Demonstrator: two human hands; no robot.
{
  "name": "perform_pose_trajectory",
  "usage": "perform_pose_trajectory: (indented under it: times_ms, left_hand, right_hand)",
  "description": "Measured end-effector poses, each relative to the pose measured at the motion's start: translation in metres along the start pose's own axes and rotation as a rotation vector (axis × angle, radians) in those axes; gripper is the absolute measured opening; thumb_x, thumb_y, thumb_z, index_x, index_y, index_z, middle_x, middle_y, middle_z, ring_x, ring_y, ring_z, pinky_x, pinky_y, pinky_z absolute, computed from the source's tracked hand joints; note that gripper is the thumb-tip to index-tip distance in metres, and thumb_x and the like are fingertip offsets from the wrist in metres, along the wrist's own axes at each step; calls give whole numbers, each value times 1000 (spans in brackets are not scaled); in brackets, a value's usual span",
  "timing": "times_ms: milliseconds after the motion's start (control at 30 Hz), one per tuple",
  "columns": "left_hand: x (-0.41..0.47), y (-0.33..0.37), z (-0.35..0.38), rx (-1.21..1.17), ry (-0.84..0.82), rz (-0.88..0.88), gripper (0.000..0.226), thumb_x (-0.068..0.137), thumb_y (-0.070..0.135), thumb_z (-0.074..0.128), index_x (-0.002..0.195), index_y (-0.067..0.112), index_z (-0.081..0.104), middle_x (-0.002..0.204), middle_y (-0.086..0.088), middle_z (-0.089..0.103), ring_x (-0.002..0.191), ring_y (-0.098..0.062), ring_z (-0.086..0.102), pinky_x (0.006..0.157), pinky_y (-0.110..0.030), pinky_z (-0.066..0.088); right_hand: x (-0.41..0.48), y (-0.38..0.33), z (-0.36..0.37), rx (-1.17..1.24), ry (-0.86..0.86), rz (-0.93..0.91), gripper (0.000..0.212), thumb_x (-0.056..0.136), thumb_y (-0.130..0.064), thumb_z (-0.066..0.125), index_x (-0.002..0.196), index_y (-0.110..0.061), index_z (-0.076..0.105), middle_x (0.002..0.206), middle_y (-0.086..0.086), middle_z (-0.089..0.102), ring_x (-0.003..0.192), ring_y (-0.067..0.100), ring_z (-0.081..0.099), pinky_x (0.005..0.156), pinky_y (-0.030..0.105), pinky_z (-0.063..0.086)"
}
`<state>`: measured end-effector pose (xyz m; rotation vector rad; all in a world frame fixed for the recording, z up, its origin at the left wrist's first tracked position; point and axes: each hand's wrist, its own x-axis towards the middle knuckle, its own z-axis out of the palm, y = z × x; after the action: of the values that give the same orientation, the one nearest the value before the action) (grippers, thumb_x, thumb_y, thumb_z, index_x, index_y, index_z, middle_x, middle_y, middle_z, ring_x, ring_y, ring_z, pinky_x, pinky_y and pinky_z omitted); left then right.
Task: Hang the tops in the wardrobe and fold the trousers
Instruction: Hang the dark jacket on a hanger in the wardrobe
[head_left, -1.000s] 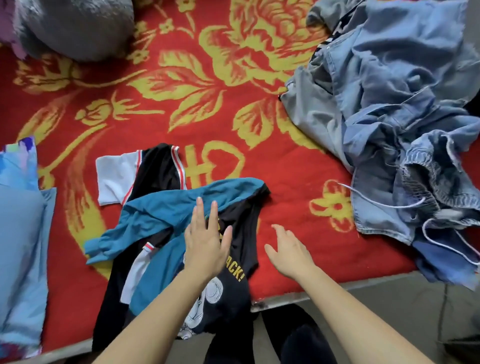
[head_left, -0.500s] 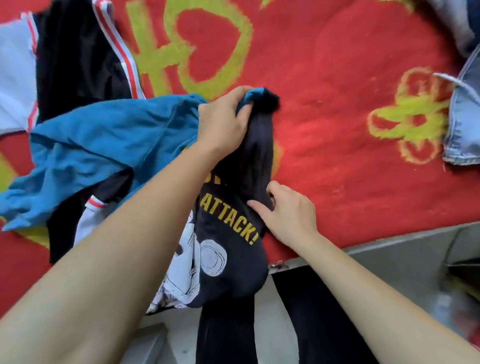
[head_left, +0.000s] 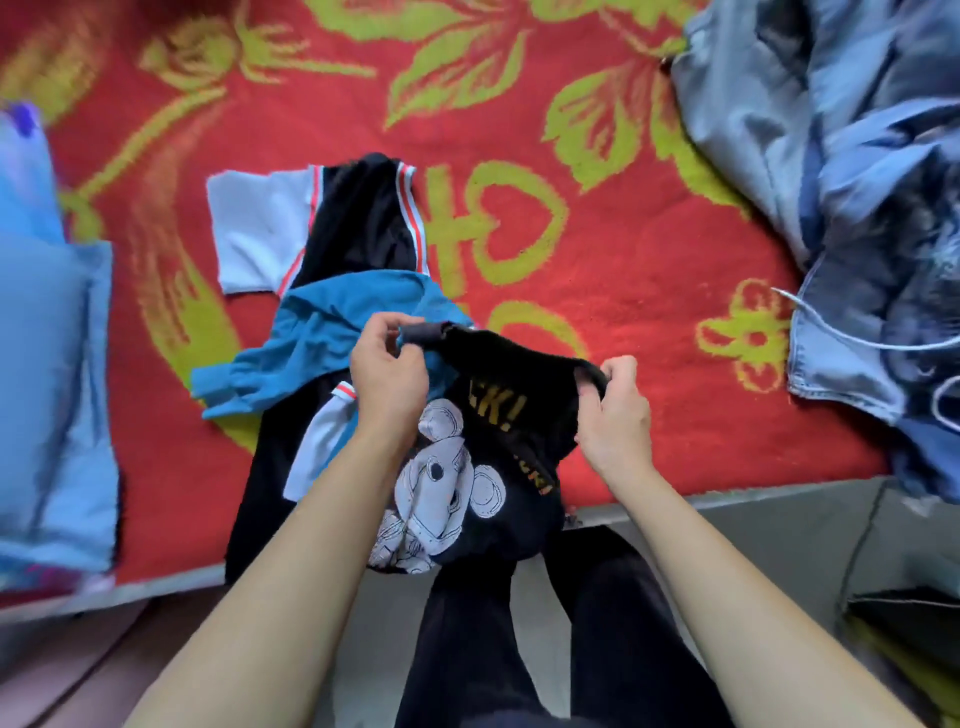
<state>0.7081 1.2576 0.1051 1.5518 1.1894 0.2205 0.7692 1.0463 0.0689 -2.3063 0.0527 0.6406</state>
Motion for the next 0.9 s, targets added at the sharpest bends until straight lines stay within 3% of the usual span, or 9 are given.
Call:
perform_pose_trajectory:
  times_ms: [67, 167, 267, 367, 467, 633, 700, 833, 900]
  left_hand:
    - [-13, 33, -26, -54, 30, 13, 42, 80, -13, 42, 83, 25, 59, 93, 0, 65, 82, -19, 57, 77, -40, 50]
    - [-37, 85, -66, 96, 140, 230, 37, 77, -9, 47, 86, 25, 59, 91, 6, 59, 88, -16, 56, 82, -29, 46]
    - [-60, 131, -108, 190, 303, 348, 29, 84, 2, 56, 90, 30, 61, 96, 0, 48, 84, -21, 53, 80, -24, 41]
    - [-89, 171, -153, 164, 424, 397, 22, 87, 7, 59, 94, 26, 66, 85, -1, 51, 70, -20, 50, 67, -27, 38]
    - [-127, 212, -191, -20, 450, 485, 16, 91, 9, 59, 93, 25, 61, 67, 5, 55, 61, -17, 49, 59, -26, 40]
    - [-196, 233, -213, -466, 342, 451, 13, 103, 14, 43, 104, 24, 50, 72, 0, 71, 60, -19, 69, 44, -21, 44]
    - [-222, 214, -208, -627, 320, 358, 15, 106, 11, 36, 103, 20, 48, 77, -2, 71, 66, -20, 72, 46, -23, 50]
    - [-271, 144, -181, -953, 286, 27, 22, 104, 7, 33, 98, 13, 53, 87, -12, 65, 77, -22, 67, 65, -36, 60]
    - [-293, 104, -165, -1120, 329, -122, 24, 100, 10, 36, 91, 11, 58, 84, -13, 65, 77, -23, 65, 66, -38, 62]
  right_hand:
    - [-16, -36, -22, 89, 81, -50, 16, 98, -19, 51, 93, -23, 37, 68, -3, 51, 67, 34, 57, 60, 41, 42]
    - [-45, -92, -62, 121, 194, -260, 23, 92, -8, 58, 90, -21, 40, 69, -12, 48, 64, 18, 47, 59, 28, 27]
    - [-75, -150, -102, 139, 241, -475, 28, 87, -1, 64, 91, -20, 44, 73, -12, 49, 63, 5, 45, 61, 16, 29]
    - [-102, -214, -141, 203, 266, -699, 25, 86, -2, 65, 94, -17, 47, 78, -2, 54, 69, 16, 49, 65, 15, 32]
    - [-136, -273, -177, 296, 312, -947, 22, 88, -10, 58, 97, -23, 42, 85, 1, 52, 76, 15, 47, 70, 18, 35]
    - [-178, -289, -202, 271, 387, -1202, 8, 88, -21, 54, 91, -20, 47, 93, -4, 48, 87, 16, 48, 74, 20, 37]
    - [-174, -264, -198, 8, 294, -1158, 19, 91, -35, 52, 90, -16, 57, 99, -2, 53, 94, 21, 53, 73, 27, 40]
    - [-157, -188, -179, -308, -250, -838, 23, 98, -34, 56, 97, -15, 70, 125, 5, 58, 115, 26, 58, 89, 36, 46]
    - [-156, -149, -167, -388, -420, -820, 20, 98, -25, 56, 88, -12, 68, 107, 9, 65, 107, 30, 62, 86, 37, 44]
